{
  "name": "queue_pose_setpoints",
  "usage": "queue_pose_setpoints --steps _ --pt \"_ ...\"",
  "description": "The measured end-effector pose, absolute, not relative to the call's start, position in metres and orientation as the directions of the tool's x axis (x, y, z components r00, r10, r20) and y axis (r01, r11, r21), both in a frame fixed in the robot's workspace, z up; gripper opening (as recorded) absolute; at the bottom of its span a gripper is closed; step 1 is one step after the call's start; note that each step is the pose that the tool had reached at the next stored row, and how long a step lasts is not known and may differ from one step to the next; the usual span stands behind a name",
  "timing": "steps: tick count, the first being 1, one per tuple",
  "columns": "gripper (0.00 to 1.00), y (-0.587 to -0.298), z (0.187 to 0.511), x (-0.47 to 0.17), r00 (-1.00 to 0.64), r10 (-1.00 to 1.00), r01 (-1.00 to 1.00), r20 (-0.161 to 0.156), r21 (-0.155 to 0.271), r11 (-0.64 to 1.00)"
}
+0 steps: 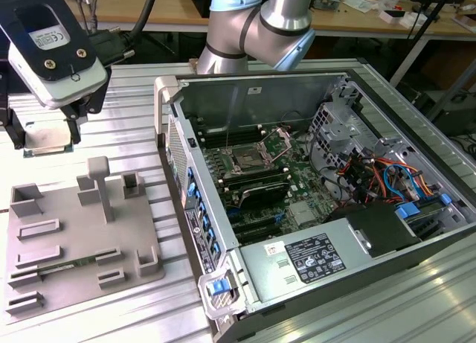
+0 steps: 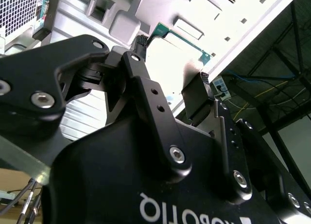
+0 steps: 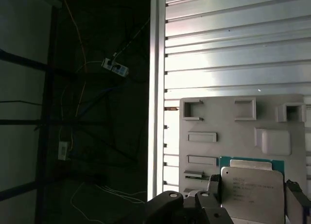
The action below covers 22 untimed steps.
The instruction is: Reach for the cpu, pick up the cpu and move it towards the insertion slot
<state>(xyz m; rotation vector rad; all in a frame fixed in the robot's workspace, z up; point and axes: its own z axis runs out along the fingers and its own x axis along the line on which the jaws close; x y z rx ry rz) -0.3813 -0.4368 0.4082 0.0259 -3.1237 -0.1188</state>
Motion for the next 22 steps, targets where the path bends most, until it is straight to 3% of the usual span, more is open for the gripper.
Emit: queue_pose_setpoints --steps 22 --pt "0.55 -0.437 0.408 -0.37 -1.0 -0.017 -0.016 0.015 0.076 0.997"
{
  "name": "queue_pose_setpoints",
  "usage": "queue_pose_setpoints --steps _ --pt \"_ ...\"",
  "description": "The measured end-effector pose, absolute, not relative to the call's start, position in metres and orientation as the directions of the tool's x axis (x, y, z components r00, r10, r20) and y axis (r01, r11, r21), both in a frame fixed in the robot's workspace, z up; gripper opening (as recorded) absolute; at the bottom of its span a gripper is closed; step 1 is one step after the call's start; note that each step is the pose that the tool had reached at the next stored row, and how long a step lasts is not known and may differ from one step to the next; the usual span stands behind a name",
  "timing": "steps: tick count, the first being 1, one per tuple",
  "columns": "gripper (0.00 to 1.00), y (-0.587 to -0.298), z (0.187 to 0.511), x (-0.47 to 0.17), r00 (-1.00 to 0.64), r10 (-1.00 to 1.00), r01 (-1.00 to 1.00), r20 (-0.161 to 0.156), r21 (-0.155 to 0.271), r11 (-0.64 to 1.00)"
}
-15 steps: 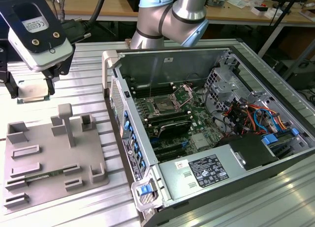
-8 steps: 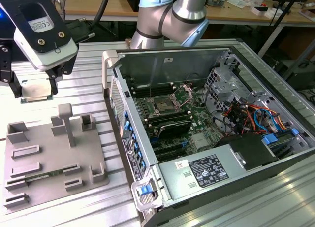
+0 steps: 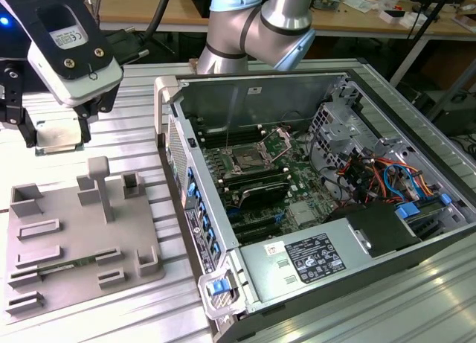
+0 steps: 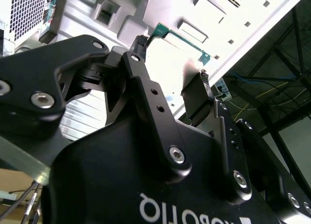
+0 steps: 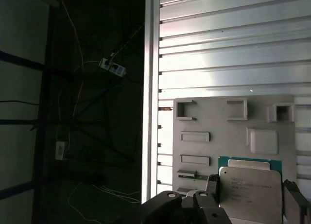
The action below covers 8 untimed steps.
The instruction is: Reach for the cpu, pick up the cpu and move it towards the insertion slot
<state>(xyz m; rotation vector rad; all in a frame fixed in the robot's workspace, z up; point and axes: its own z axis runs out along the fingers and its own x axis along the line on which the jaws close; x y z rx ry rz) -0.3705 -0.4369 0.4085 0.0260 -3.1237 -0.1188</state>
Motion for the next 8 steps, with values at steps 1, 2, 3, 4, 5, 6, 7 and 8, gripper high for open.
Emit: queue_pose_setpoints --steps 1,2,3,4,5,6,7,8 --pt "0.55 -0.4369 0.4085 -0.3702 -1.0 -0.017 -0.016 0.015 0.076 0.997" --pt "0.55 -0.4369 0.4085 -0.3701 -1.0 -0.017 -0.016 0.015 0.076 0.997" --pt "0.55 -0.4368 0.4086 -0.3701 -1.0 -0.017 -0.016 0.015 0.076 0.997" --pt "0.55 -0.4368 0.4087 -0.37 -1.0 -0.017 -0.016 0.015 0.076 0.997" --pt "0.55 -0.4368 0.409 -0.3699 -1.0 -0.017 -0.016 0.015 0.076 0.997" --pt "0.55 -0.4369 0.4093 -0.37 -1.0 -0.017 -0.016 0.015 0.076 0.997" --pt "0.55 -0.4369 0.4097 -0.37 -1.0 -0.017 -0.016 0.015 0.076 0.997" --pt "0.55 -0.4368 0.41 -0.3699 -1.0 -0.017 -0.016 0.015 0.076 0.997"
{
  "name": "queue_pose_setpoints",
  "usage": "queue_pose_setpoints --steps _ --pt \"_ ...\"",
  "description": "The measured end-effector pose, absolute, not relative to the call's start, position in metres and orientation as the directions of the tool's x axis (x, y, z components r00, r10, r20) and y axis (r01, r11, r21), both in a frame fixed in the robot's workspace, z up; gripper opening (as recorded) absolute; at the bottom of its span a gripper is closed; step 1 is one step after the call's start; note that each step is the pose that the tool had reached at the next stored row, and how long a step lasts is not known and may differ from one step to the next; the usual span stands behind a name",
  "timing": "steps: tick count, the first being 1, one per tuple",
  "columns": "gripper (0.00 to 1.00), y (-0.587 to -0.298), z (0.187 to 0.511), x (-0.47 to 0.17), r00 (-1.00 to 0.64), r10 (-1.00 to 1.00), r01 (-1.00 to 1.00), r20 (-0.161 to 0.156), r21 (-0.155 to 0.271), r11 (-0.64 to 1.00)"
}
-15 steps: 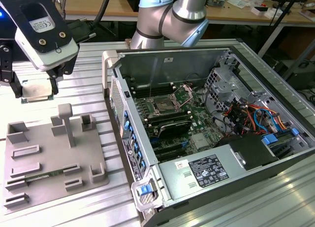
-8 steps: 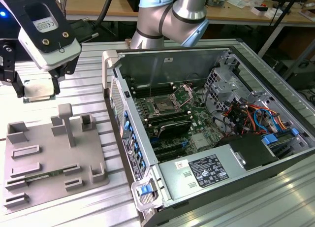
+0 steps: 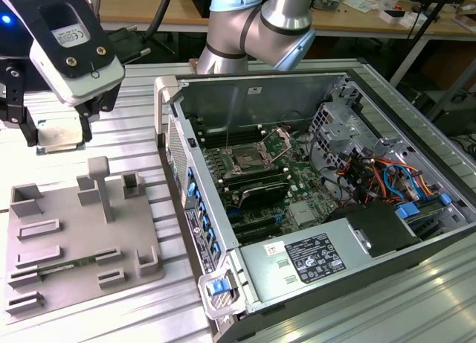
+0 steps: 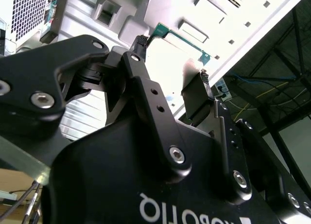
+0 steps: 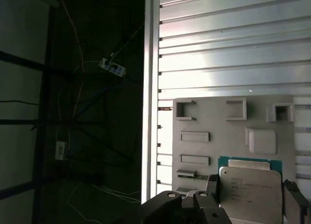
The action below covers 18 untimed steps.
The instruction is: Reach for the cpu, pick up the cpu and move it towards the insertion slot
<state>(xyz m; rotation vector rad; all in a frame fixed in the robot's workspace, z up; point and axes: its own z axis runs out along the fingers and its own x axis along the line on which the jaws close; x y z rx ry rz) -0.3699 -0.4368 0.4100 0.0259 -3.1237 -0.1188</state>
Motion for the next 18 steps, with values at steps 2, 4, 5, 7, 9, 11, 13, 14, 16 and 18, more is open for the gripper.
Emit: queue_pose_setpoints --steps 2,4,5,7,9,11,13,14,16,18 --pt "0.55 -0.4369 0.4105 -0.3699 -1.0 -0.017 -0.016 0.015 0.076 0.997" --pt "0.55 -0.4368 0.4109 -0.3699 -1.0 -0.017 -0.016 0.015 0.076 0.997" --pt "0.55 -0.4368 0.4111 -0.3698 -1.0 -0.017 -0.016 0.015 0.076 0.997" --pt "0.55 -0.4369 0.4124 -0.3687 -1.0 -0.017 -0.016 0.015 0.076 0.997" --pt "0.55 -0.4368 0.4126 -0.3687 -1.0 -0.017 -0.016 0.015 0.076 0.997" --pt "0.55 -0.4369 0.4132 -0.3685 -1.0 -0.017 -0.016 0.015 0.076 0.997" --pt "0.55 -0.4369 0.4136 -0.368 -1.0 -0.017 -0.016 0.015 0.076 0.997" --pt "0.55 -0.4369 0.4138 -0.3678 -1.0 -0.017 -0.016 0.015 0.076 0.997" --pt "0.55 -0.4369 0.4139 -0.3671 -1.0 -0.017 -0.016 0.015 0.076 0.997" --pt "0.55 -0.4369 0.414 -0.3666 -1.0 -0.017 -0.016 0.015 0.076 0.997"
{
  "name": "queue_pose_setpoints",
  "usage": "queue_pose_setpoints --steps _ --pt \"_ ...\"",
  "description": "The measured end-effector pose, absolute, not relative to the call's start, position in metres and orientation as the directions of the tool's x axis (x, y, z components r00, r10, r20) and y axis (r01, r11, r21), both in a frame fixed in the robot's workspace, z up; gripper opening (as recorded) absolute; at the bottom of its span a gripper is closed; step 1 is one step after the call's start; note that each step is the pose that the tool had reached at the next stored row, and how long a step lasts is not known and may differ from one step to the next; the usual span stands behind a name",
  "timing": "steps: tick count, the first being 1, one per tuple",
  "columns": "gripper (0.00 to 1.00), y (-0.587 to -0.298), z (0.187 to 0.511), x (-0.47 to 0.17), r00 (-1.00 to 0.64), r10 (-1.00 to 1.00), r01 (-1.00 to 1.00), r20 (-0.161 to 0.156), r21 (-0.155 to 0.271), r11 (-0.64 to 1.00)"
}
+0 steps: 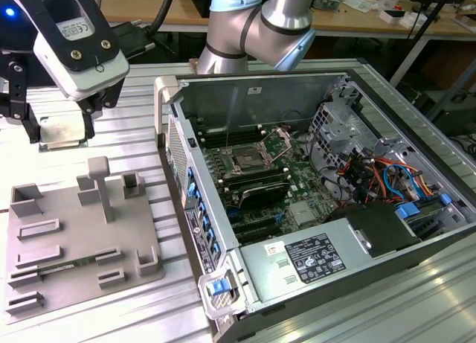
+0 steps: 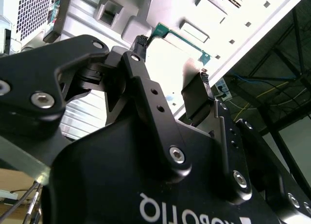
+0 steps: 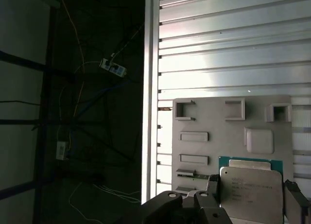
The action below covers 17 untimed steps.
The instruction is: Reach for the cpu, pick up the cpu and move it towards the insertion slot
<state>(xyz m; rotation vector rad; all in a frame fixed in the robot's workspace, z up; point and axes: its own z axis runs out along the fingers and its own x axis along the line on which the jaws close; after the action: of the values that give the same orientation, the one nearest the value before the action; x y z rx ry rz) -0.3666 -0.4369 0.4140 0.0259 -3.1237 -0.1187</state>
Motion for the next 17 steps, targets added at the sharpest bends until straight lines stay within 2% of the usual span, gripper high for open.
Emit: queue_pose_setpoints --steps 17 --pt "0.55 -0.437 0.419 -0.356 -1.0 -0.017 -0.016 0.015 0.078 0.997"
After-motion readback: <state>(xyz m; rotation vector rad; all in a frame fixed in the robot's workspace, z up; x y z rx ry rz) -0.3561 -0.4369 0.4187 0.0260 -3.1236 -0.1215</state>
